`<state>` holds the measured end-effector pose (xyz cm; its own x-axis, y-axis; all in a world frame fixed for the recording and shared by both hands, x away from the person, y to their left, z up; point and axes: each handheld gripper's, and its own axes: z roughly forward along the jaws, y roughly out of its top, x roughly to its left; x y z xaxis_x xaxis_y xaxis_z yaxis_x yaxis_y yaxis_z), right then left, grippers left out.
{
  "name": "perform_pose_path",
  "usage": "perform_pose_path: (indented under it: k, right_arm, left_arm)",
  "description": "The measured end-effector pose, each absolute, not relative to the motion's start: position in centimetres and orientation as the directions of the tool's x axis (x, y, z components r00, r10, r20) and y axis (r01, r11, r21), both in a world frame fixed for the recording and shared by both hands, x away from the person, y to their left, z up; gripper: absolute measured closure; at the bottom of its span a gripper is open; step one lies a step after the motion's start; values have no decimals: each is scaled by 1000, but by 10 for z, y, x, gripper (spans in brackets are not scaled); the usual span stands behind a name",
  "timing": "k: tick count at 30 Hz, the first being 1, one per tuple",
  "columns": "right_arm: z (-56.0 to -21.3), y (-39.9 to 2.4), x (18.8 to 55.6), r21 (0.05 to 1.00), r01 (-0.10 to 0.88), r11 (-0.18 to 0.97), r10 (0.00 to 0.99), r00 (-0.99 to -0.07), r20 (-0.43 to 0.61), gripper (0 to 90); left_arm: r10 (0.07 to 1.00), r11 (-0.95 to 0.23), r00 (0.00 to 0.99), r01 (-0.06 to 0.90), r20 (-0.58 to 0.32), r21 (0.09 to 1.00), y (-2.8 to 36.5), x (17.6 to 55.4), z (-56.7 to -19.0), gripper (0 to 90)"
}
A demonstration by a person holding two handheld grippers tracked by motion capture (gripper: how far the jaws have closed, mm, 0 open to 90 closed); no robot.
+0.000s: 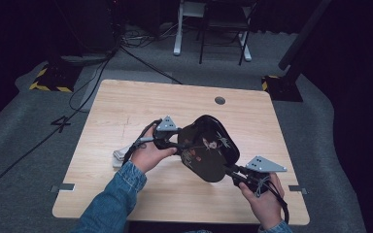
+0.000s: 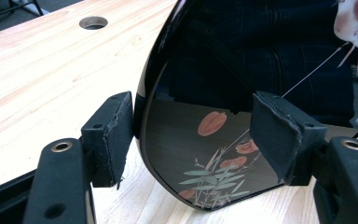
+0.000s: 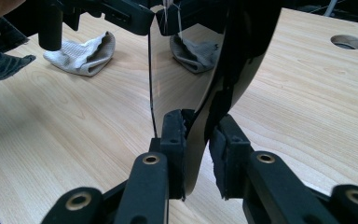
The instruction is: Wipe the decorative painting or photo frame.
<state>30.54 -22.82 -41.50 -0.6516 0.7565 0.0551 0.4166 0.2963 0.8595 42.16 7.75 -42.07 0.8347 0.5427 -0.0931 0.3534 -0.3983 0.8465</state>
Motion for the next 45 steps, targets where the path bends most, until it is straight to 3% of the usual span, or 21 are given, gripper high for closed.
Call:
perform_pose_path:
  k: [5, 11, 17, 29, 45]
  right_arm:
    - [-415, -229, 305, 856, 422, 298, 757, -651, 58, 767]
    - [-414, -228, 305, 860, 425, 281, 758, -648, 72, 768]
    - [-414, -230, 306, 860, 427, 280, 762, -644, 72, 764]
    - [-414, -232, 308, 861, 422, 285, 754, -653, 70, 767]
    - [-415, -236, 312, 864, 432, 259, 766, -637, 89, 747]
  left_arm:
    - [554, -408, 830, 342, -68, 846, 77, 419, -419, 323]
    - [596, -412, 802, 342, -33, 844, 78, 414, -413, 463]
    - [604, -408, 796, 348, -36, 844, 77, 414, -414, 496]
    - [508, -426, 860, 292, -41, 856, 67, 426, -420, 256]
    - [538, -455, 843, 303, -12, 838, 65, 417, -415, 310]
